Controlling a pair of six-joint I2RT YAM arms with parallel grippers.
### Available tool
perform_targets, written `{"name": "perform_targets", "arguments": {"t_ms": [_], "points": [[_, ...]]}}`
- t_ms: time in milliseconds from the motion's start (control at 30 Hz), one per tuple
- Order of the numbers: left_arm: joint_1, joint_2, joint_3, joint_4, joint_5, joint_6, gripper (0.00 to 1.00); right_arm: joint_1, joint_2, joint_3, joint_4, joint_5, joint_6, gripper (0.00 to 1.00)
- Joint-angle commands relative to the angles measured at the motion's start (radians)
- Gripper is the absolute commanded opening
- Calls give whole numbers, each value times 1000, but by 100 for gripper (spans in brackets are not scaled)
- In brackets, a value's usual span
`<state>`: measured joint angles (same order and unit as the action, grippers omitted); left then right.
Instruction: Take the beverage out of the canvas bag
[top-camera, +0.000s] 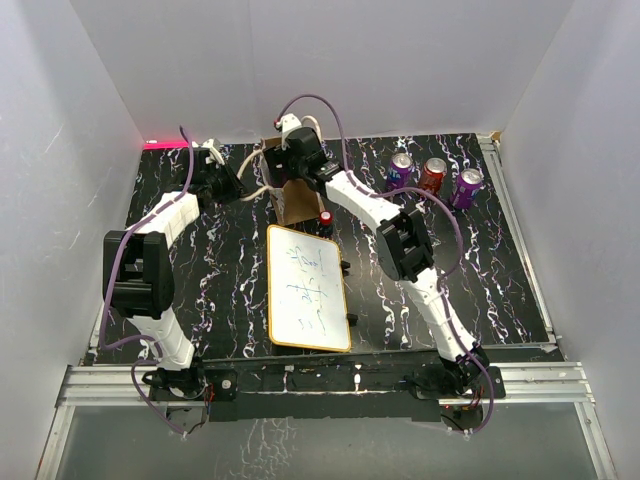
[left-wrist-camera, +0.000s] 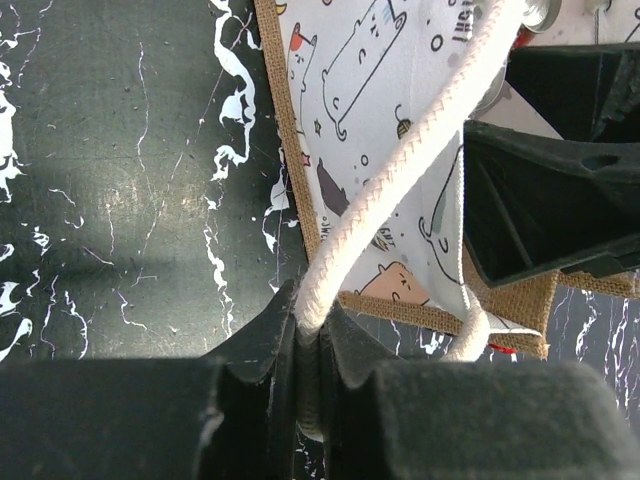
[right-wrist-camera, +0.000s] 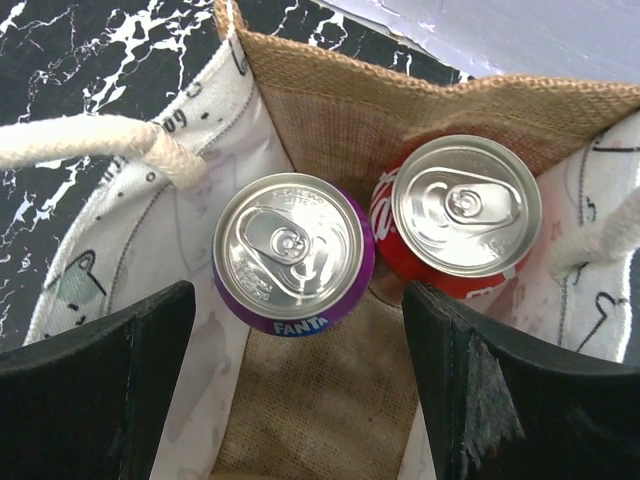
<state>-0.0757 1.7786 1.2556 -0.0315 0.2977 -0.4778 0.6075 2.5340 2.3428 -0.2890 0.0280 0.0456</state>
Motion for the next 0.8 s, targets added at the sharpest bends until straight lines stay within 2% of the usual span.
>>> {"name": "perform_targets", "arguments": {"t_ms": [0, 500, 667, 767], "points": [[5, -29, 7, -23, 18, 21, 1, 13, 52, 47, 55, -2, -19, 88], [5, -21, 8, -4, 64, 10, 0, 29, 169, 109, 108, 75, -14, 90], [5, -21, 8, -1, 67, 9, 0, 31, 196, 139, 130, 89, -34, 87], [5, -23, 6, 0, 69, 8, 0, 32, 197, 142, 141, 98, -42, 79]]}}
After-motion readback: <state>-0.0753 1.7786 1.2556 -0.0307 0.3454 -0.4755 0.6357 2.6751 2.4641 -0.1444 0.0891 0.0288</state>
